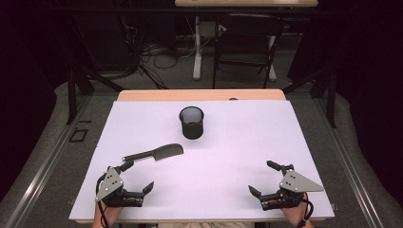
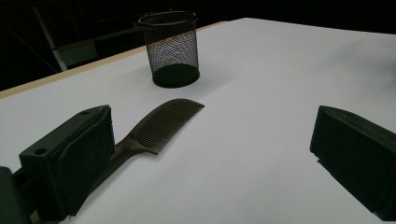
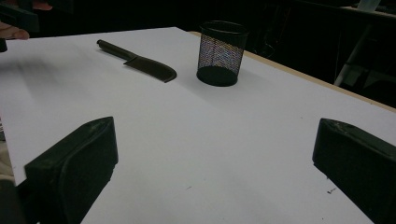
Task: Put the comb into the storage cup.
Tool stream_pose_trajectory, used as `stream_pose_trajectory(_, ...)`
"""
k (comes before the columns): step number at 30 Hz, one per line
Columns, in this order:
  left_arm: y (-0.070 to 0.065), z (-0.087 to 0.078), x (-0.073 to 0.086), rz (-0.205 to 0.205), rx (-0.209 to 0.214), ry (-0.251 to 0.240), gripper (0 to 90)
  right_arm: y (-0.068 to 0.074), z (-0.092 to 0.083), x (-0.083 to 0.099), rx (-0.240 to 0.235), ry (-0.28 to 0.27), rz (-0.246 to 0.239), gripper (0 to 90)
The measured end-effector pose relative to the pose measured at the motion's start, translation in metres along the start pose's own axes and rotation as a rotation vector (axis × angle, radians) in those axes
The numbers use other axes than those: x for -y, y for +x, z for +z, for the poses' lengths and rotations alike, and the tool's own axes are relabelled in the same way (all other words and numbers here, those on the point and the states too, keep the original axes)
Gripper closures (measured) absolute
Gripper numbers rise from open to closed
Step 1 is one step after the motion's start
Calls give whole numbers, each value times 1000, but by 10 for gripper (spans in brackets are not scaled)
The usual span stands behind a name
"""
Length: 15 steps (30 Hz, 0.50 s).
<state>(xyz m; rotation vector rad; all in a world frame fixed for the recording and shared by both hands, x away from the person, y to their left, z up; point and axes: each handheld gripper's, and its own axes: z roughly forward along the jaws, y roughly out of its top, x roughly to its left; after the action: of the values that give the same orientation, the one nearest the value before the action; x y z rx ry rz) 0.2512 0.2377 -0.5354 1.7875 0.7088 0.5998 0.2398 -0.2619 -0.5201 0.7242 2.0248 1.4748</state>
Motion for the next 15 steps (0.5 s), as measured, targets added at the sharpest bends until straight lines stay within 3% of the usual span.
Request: stream_pose_trajectory(15,3,3,-2,7,-21,24,1,-1,1,0,-1,3,-2,0)
